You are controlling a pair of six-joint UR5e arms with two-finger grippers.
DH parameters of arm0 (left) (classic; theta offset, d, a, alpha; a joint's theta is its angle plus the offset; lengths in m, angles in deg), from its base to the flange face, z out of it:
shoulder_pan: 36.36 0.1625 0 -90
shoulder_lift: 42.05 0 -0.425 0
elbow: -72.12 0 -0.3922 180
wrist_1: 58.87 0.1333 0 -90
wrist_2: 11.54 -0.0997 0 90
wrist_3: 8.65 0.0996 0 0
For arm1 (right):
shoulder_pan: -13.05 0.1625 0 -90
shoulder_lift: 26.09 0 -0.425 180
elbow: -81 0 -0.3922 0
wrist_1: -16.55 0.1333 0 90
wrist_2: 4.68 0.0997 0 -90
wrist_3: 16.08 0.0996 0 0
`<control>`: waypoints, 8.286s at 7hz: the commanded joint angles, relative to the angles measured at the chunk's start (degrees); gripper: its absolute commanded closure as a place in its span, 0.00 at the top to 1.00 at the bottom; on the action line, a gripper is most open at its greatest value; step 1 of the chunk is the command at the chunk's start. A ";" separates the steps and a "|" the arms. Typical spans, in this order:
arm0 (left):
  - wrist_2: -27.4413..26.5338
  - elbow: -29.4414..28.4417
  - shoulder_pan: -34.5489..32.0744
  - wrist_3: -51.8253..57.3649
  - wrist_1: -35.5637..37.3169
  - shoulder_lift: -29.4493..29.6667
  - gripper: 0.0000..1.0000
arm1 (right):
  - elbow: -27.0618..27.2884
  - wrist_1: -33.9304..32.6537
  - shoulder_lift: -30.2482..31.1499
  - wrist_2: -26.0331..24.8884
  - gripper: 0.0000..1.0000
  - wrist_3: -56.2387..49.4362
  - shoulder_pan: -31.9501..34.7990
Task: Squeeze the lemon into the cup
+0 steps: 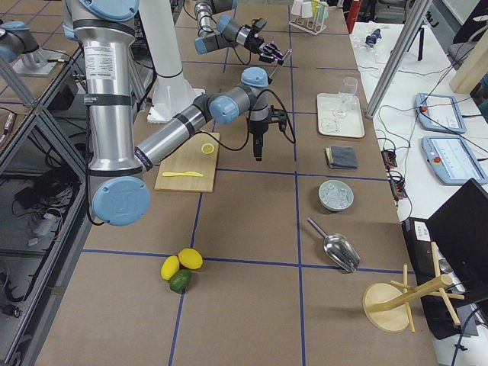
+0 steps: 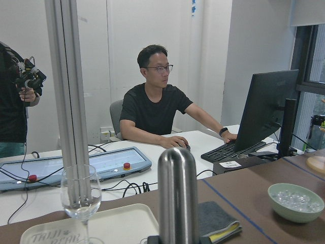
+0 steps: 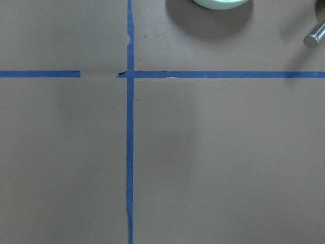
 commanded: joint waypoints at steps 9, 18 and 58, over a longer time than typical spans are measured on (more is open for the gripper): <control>62.12 -2.67 -32.41 -5.32 21.62 -19.05 0.00 | 0.07 -0.04 0.80 1.39 1.00 0.27 0.40; 71.71 -7.69 -34.02 -10.11 28.77 -21.94 0.00 | 0.34 0.05 0.72 1.83 1.00 0.35 0.40; 84.00 -0.66 -70.75 47.90 59.86 -30.65 1.00 | -30.78 -0.04 0.45 17.91 1.00 -51.76 35.99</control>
